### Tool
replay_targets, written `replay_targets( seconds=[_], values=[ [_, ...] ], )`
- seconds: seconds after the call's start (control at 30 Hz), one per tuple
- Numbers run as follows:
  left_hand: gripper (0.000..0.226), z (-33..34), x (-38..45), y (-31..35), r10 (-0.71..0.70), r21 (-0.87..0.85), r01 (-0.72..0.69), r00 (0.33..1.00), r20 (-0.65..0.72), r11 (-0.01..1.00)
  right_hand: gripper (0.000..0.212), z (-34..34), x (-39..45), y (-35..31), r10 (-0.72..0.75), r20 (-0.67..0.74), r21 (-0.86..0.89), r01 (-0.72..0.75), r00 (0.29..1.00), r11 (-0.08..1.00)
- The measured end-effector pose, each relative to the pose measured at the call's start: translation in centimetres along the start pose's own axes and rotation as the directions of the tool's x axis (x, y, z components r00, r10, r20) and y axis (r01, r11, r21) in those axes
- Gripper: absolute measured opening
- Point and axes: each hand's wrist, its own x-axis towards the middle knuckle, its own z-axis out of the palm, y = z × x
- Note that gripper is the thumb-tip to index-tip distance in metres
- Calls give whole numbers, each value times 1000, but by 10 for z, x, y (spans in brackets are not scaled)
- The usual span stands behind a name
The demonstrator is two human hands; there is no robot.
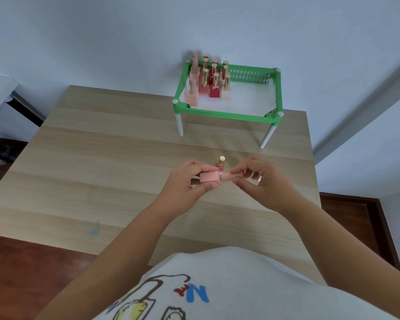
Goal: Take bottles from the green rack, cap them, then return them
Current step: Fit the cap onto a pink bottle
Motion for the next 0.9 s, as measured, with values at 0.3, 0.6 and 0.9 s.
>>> replay_targets(
  seconds=[0.3, 0.6, 0.9],
  values=[
    [34, -1, -3, -4, 6, -2, -6, 1000, -4, 1000, 36, 3, 0, 4, -30, 17, 19, 30, 999, 999],
    [32, -2, -2, -5, 12, 4, -12, 1000, -6, 1000, 20, 7, 1, 7, 18, 16, 24, -18, 1000, 1000],
    [33, -2, -1, -4, 16, 1, -16, 1000, 1, 1000, 36, 7, 1, 10, -10, 13, -4, 10, 1000, 1000]
  ],
)
